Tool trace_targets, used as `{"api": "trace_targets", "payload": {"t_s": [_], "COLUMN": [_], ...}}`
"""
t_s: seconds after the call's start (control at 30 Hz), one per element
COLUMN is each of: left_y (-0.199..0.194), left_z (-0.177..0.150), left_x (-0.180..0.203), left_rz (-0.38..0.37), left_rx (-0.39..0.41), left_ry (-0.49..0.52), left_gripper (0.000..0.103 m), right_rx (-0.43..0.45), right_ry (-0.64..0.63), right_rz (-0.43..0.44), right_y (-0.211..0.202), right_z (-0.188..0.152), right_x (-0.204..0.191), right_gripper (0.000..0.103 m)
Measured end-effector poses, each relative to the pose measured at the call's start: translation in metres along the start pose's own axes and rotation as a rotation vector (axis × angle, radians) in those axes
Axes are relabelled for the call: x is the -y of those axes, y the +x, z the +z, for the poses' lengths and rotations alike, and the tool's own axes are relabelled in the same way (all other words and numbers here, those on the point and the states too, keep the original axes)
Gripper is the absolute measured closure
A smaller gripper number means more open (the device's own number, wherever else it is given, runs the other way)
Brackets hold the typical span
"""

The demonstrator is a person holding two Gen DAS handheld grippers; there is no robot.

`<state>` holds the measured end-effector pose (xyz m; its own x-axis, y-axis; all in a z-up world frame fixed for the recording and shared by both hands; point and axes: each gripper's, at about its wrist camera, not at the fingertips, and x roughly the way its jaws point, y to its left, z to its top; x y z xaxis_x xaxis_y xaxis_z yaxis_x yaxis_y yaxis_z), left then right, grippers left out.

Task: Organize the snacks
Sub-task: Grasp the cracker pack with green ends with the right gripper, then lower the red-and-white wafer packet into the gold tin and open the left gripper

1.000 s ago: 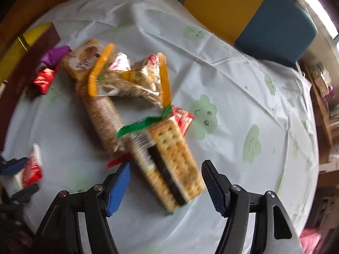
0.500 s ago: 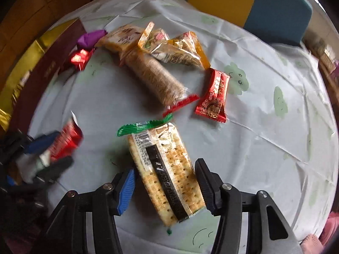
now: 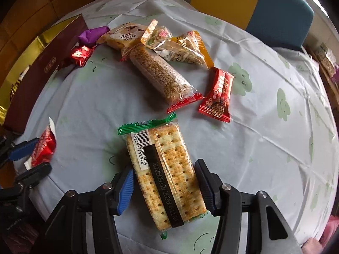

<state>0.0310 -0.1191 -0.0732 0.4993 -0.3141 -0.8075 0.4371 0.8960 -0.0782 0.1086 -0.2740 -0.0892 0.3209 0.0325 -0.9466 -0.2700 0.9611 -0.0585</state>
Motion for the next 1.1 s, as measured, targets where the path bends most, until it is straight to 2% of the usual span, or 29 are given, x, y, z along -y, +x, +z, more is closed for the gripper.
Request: {"api": "trace_targets", "payload": {"t_s": [0.3,0.53,0.73,1.1], "left_y": [-0.039,-0.074,-0.097,-0.110], "left_z": [0.008,0.016,0.014,-0.018], "left_x": [-0.005,-0.045,-0.086,-0.160], "left_rz": [-0.027,-0.031,0.037,0.169], "left_rx": [0.081,0.131,0.184,0.168], "left_ry": [-0.014,-0.155,-0.241,-0.437], "left_gripper": [0.070,0.070,0.070,0.070], "right_rx": [-0.001,0.033,0.044,0.064], "right_ry": [0.001,-0.068,-0.083,-0.146], "right_rz": [0.006,-0.043,-0.052,-0.094], "right_y": [-0.001,-0.005,-0.005,-0.009], "right_z": [-0.003,-0.007,-0.009,-0.010], "right_x": [-0.002,-0.011,-0.014,-0.023], "right_gripper": [0.048,0.049,0.050,0.052]}}
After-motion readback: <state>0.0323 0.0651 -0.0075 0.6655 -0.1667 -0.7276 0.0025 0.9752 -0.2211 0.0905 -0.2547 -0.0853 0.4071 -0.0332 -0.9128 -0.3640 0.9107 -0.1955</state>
